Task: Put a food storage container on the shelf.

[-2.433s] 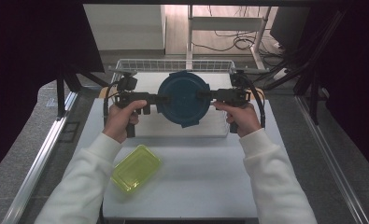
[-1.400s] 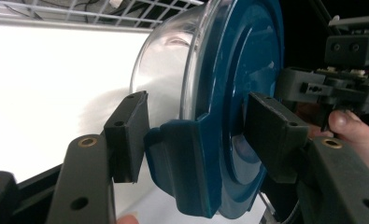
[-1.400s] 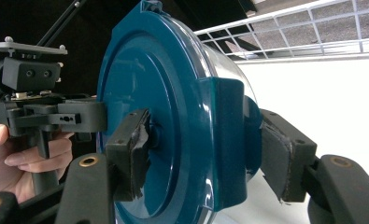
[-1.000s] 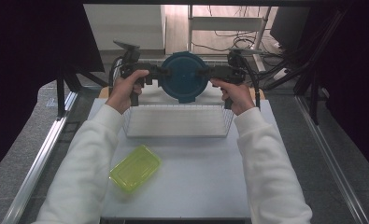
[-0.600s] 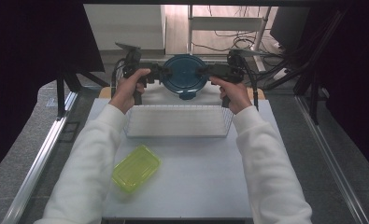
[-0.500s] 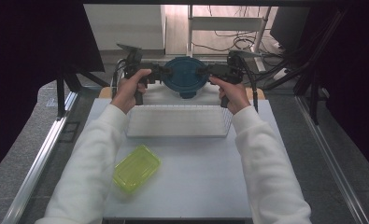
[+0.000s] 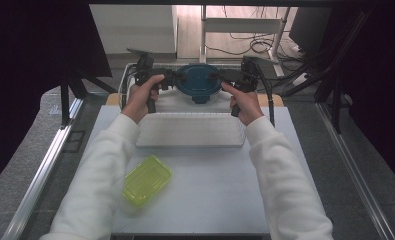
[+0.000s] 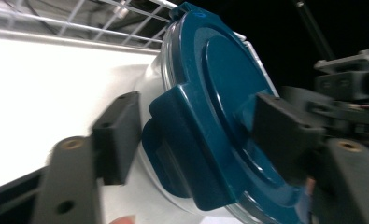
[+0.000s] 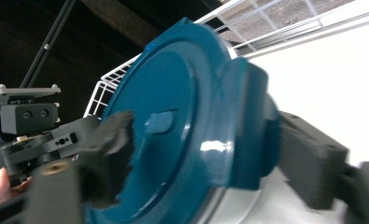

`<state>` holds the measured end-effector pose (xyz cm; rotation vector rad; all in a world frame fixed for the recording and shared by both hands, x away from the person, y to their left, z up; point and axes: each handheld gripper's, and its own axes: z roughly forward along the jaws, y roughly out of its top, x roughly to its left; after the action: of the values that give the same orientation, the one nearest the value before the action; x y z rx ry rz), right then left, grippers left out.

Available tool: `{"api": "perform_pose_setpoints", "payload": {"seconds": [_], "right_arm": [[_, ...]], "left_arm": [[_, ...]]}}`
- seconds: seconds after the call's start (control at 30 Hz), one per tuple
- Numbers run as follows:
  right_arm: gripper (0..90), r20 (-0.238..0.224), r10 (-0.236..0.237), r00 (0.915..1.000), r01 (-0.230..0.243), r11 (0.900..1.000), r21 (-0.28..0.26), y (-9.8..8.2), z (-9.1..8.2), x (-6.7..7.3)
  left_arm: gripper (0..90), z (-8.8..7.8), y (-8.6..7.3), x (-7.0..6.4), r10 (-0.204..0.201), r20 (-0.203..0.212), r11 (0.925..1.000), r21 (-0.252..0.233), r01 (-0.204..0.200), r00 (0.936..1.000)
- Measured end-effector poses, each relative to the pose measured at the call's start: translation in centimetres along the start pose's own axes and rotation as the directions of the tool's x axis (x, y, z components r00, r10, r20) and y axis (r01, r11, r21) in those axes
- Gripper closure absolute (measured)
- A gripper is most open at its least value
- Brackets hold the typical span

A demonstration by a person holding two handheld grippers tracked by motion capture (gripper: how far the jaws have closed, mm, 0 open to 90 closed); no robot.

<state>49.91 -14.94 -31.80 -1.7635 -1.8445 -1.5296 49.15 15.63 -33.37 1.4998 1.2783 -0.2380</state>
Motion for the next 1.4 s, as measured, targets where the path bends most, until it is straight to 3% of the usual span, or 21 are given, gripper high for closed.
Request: {"api": "perform_pose_setpoints", "payload": {"seconds": [0.03, 0.13, 0.17, 0.2, 0.3, 0.4, 0.6, 0.73, 0.8, 0.9, 0.97, 1.07, 1.2, 1.27, 1.4], "right_arm": [[17.6, 0.005, -0.002, 1.0000, 0.002, 1.000, -0.001, -0.1, 0.0, 0.2], [13.2, 0.046, -0.040, 0.9982, 0.040, 0.999, -0.005, -0.7, -0.2, 1.1], [12.7, 0.049, -0.047, 0.9977, 0.047, 0.999, -0.002, -0.9, -0.3, 1.2], [11.8, 0.056, -0.056, 0.9969, 0.056, 0.998, -0.003, -1.2, -0.4, 1.4], [9.6, 0.067, -0.090, 0.9937, 0.091, 0.996, -0.014, -2.0, -0.7, 1.6], [8.2, 0.093, -0.146, 0.9850, 0.150, 0.988, -0.036, -2.7, -1.1, 1.8], [7.8, 0.057, -0.180, 0.9821, 0.182, 0.982, -0.044, -4.1, -2.6, 1.7], [8.2, 0.020, -0.222, 0.9748, 0.223, 0.973, -0.062, -5.0, -4.3, 1.1], [9.6, -0.007, -0.267, 0.9638, 0.266, 0.962, -0.061, -5.7, -5.2, 0.8], [10.4, -0.002, -0.342, 0.9396, 0.341, 0.938, -0.062, -6.7, -6.2, 0.5], [10.7, 0.010, -0.413, 0.9106, 0.413, 0.908, -0.070, -7.6, -7.0, 0.3], [12.4, -0.018, -0.468, 0.8838, 0.465, 0.882, -0.071, -9.4, -8.1, 0.0], [13.7, -0.003, -0.518, 0.8554, 0.517, 0.854, -0.065, -11.4, -9.0, -0.7], [15.6, -0.010, -0.528, 0.8489, 0.527, 0.848, -0.059, -12.3, -9.5, -1.0], [17.0, -0.027, -0.534, 0.8451, 0.532, 0.845, -0.051, -14.0, -10.2, -1.9]], "left_arm": [[27.9, 0.0, -0.2, -0.3, 0.027, -0.017, 0.9996, -0.005, -0.027, 0.9995], [19.8, -0.4, -0.5, -0.6, 0.045, -0.024, 0.9984, -0.033, -0.046, 0.9987], [18.7, -0.7, -0.7, -0.9, 0.070, -0.045, 0.9965, -0.044, -0.072, 0.9966], [18.0, -0.9, -0.8, -1.1, 0.090, -0.061, 0.9946, -0.046, -0.093, 0.9941], [16.5, -1.7, -1.7, -1.9, 0.164, -0.123, 0.9830, -0.063, -0.172, 0.9788], [14.8, -2.2, -2.6, -1.8, 0.136, -0.105, 0.9841, -0.100, -0.147, 0.9851], [15.5, -3.5, -4.7, -1.3, 0.166, -0.104, 0.9785, -0.106, -0.177, 0.9806], [16.2, -4.7, -6.7, -1.7, 0.234, -0.125, 0.9619, -0.114, -0.249, 0.9641], [17.2, -5.4, -7.9, -2.1, 0.254, -0.096, 0.9565, -0.123, -0.265, 0.9625], [17.4, -6.0, -8.9, -2.4, 0.265, -0.077, 0.9538, -0.125, -0.273, 0.9611], [17.9, -6.4, -9.8, -2.8, 0.279, -0.076, 0.9501, -0.122, -0.287, 0.9571], [21.0, -6.9, -11.3, -3.0, 0.304, -0.090, 0.9445, -0.101, -0.313, 0.9483], [23.7, -7.2, -14.0, -2.7, 0.306, -0.089, 0.9472, -0.072, -0.312, 0.9479], [24.7, -7.3, -15.5, -2.4, 0.312, -0.092, 0.9467, -0.055, -0.317, 0.9457], [26.1, -7.4, -17.6, -1.7, 0.316, -0.097, 0.9471, -0.029, -0.320, 0.9439]]}}
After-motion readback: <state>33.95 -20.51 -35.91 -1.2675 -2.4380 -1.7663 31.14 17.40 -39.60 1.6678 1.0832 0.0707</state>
